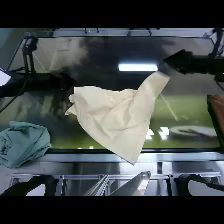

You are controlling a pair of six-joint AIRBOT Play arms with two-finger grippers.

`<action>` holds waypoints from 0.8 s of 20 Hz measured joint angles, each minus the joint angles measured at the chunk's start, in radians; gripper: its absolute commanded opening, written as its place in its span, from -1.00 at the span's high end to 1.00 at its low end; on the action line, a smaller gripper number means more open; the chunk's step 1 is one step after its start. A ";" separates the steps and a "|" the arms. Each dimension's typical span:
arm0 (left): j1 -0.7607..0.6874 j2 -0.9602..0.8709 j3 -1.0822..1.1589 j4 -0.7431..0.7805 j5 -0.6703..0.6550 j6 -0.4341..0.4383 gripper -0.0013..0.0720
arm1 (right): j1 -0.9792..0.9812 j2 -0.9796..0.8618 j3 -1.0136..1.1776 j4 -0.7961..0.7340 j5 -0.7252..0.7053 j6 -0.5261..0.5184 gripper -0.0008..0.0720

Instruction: Fold the shirts.

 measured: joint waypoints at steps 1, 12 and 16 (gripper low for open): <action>0.021 -0.043 0.009 0.003 -0.026 0.000 -0.97 | -0.021 -0.038 0.000 -0.002 0.032 0.010 -0.44; 0.295 -0.320 0.085 0.030 -0.359 -0.012 -0.96 | -0.130 0.047 -0.557 -0.159 0.309 0.094 -0.13; 0.286 -0.437 0.102 0.028 -0.367 -0.012 -0.96 | -0.023 0.118 -0.818 -0.154 0.138 0.094 -0.24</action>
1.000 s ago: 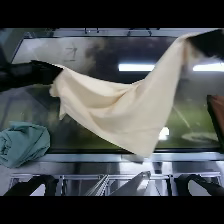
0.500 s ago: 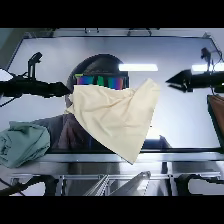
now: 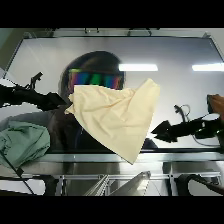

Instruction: Fold the shirts.

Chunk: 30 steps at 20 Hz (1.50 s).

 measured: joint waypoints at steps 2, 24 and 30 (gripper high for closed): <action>-0.024 -0.058 0.029 -0.004 -0.004 0.000 -0.91 | 0.097 0.012 -0.071 0.038 -0.096 0.000 -0.24; -0.029 -0.068 0.363 -0.401 -0.430 -0.020 0.96 | -0.027 0.382 0.154 0.435 0.021 -0.094 0.92; 0.029 0.431 0.385 -0.780 -0.509 0.027 0.88 | -0.325 0.677 0.634 0.557 0.092 -0.114 0.93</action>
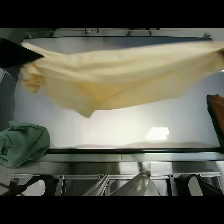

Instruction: Fold the shirts.

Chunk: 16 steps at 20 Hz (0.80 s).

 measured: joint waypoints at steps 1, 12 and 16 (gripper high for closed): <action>0.019 0.071 0.022 -0.013 0.011 0.005 0.88 | -0.029 0.024 0.076 0.004 -0.013 -0.003 0.93; 0.044 0.064 0.137 0.178 0.081 0.023 0.88 | 0.021 -0.045 0.040 -0.137 -0.066 0.026 0.92; -0.104 -0.220 0.065 0.351 0.119 0.064 0.86 | 0.171 -0.196 -0.196 -0.177 -0.204 -0.056 0.92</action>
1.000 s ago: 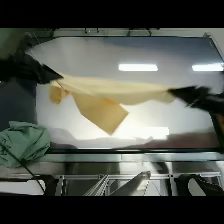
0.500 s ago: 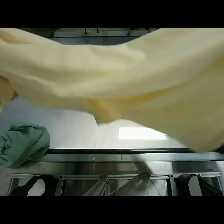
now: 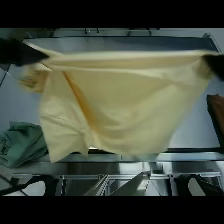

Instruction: Fold the shirts.

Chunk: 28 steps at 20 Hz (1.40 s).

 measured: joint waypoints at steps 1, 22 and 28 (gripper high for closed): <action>-0.032 -0.080 -0.004 0.050 0.014 0.007 0.50 | 0.041 -0.057 -0.043 -0.003 -0.051 -0.027 0.92; 0.089 -0.275 -0.388 0.310 -0.011 -0.126 0.13 | -0.152 -0.421 -0.240 -0.576 0.105 0.186 -0.76; 0.094 -0.202 -0.624 0.405 0.146 -0.119 0.13 | -0.153 -0.464 -0.345 -0.637 0.056 0.213 -0.66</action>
